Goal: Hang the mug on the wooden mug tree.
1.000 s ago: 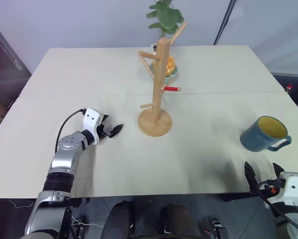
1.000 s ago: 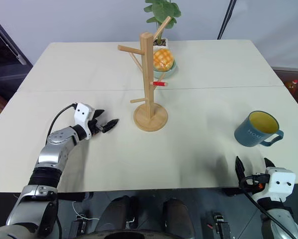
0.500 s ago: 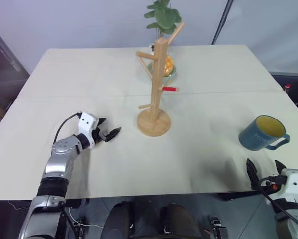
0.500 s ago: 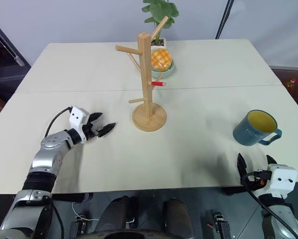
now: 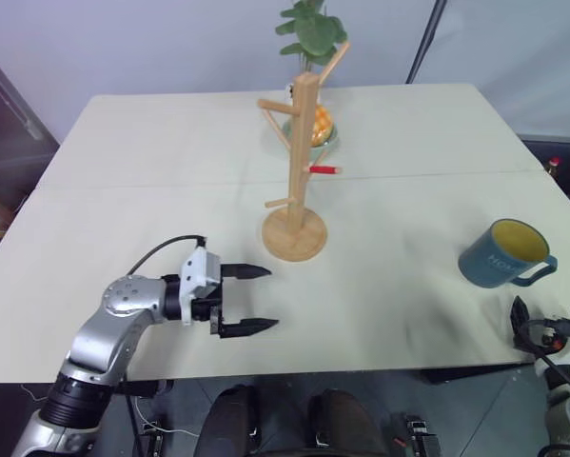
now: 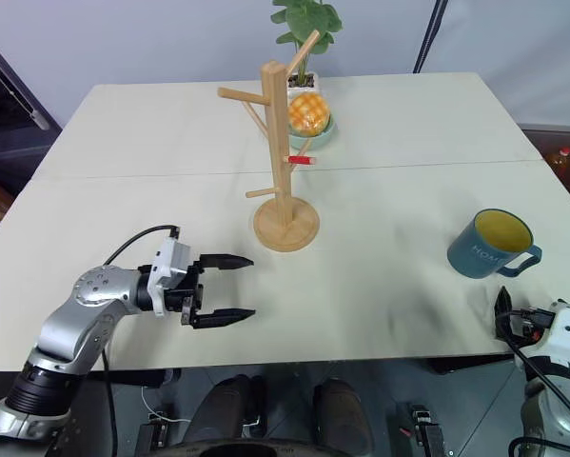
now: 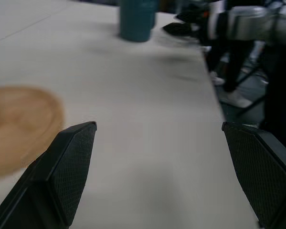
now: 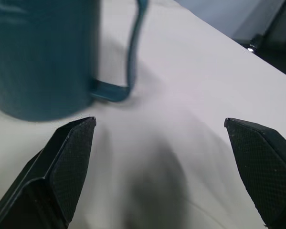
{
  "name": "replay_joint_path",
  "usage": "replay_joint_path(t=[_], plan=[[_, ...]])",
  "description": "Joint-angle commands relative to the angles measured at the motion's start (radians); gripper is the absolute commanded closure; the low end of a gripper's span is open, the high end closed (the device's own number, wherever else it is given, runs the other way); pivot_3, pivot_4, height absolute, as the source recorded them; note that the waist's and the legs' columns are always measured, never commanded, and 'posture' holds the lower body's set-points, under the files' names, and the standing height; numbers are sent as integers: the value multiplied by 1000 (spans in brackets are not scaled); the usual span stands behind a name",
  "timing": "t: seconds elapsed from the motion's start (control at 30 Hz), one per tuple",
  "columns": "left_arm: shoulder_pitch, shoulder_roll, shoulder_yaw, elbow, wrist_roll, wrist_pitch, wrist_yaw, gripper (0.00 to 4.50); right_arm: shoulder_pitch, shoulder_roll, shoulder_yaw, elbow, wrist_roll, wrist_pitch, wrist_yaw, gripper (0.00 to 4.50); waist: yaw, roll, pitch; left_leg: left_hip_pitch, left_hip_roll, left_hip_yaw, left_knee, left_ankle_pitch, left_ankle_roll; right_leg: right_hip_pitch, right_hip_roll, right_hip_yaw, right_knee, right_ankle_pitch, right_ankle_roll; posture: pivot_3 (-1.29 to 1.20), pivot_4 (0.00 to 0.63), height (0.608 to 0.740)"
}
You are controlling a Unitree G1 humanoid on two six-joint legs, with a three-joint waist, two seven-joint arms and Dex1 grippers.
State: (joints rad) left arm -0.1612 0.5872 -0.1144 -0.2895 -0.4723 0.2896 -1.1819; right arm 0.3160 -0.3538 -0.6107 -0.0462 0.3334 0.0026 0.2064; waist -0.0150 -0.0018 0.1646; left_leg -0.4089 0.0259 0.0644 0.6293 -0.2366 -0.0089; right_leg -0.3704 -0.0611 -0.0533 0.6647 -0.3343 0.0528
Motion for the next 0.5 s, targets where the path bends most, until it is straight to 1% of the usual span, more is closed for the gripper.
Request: replay_joint_path(t=[0.03,0.27,0.5], plan=[[-9,5,-10,-53,-21,21,9,0,-19,-20,-29,-4,-10,-14,-19,37,1,0,0,0,0,0,0,0,0,0,0,0,0,0,0,0,150,740],[-13,3,-38,-88,-10,36,22,0,-60,-40,-21,6,-12,-4,-18,37,4,0,0,0,0,1,1,0,1,1,1,0,0,0,1,0,150,740],[-18,2,-42,-108,-18,51,40,0,-114,-81,-19,64,-22,1,-11,37,4,0,0,0,0,2,1,0,1,1,2,1,0,0,1,0,150,740]])
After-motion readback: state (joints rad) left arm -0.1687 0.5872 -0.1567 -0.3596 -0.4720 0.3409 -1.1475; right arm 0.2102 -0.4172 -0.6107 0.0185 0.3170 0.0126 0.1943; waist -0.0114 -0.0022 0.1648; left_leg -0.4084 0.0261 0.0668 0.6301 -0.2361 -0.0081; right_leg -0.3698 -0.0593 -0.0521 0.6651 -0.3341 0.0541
